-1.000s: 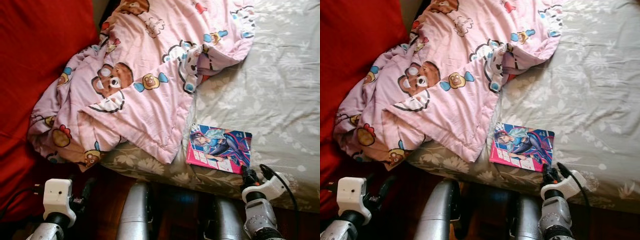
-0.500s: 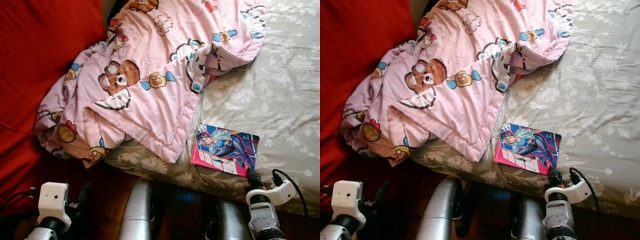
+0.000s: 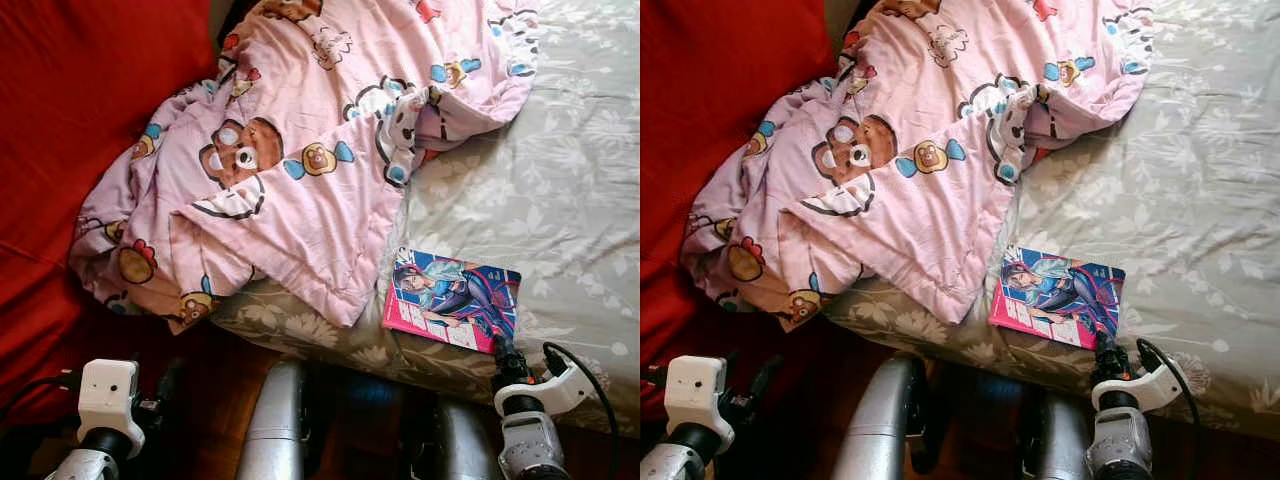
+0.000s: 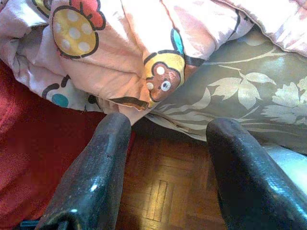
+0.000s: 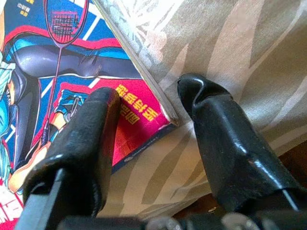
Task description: Clean up the room
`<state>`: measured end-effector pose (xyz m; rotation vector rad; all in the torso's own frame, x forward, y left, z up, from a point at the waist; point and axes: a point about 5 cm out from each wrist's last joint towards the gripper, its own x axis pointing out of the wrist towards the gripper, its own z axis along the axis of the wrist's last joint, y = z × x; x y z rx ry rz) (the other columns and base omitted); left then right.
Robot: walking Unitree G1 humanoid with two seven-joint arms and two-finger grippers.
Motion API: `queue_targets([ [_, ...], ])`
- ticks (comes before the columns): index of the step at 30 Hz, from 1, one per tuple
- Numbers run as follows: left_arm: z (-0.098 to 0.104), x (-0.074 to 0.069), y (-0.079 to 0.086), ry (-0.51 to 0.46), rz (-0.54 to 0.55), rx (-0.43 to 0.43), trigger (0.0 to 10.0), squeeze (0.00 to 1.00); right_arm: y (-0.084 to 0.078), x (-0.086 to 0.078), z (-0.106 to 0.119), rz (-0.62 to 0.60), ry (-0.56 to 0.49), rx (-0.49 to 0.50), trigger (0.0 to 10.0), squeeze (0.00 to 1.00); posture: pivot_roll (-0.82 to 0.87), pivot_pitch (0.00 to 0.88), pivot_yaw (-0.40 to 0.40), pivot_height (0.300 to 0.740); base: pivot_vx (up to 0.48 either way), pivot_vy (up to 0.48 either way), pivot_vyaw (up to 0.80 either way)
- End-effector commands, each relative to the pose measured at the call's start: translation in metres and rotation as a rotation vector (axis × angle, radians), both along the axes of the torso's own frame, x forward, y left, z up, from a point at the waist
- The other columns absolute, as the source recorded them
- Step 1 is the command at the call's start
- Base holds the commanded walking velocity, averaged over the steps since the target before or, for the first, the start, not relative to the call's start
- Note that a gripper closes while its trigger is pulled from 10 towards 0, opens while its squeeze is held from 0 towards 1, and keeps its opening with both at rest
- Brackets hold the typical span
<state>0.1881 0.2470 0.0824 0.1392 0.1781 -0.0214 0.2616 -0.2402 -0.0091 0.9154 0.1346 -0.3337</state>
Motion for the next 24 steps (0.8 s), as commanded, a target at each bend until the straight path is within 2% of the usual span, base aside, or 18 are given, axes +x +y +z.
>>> queue_targets([
  [1, -0.008, -0.009, 0.005, 0.050, 0.022, 0.020, 10.0, 0.00, 0.011, -0.020, -0.022, 0.014, 0.088, 0.068, 10.0, 0.00, 0.20, 0.413, 0.154, 0.629, 0.000, 0.000, 0.00],
  [9, -0.007, -0.011, 0.007, 0.052, 0.016, 0.040, 10.0, 0.00, 0.026, -0.016, -0.022, 0.076, 0.058, 0.132, 10.0, 0.00, 0.22, 0.416, 0.166, 0.629, 0.000, 0.000, 0.00],
  [22, -0.004, -0.009, 0.010, 0.050, 0.014, 0.057, 10.0, 0.00, 0.027, -0.004, -0.013, 0.059, 0.006, 0.158, 10.0, 0.00, 0.22, 0.411, 0.172, 0.629, 0.000, 0.000, 0.00],
  [23, -0.003, -0.009, 0.010, 0.048, 0.014, 0.058, 10.0, 0.00, 0.026, -0.004, -0.012, 0.056, 0.000, 0.159, 7.8, 0.00, 0.22, 0.409, 0.171, 0.629, 0.000, 0.000, 0.00],
  [24, -0.003, -0.009, 0.010, 0.048, 0.015, 0.058, 10.0, 0.00, 0.026, -0.004, -0.012, 0.053, -0.002, 0.159, 4.8, 0.00, 0.22, 0.408, 0.171, 0.629, 0.000, 0.000, 0.00],
])
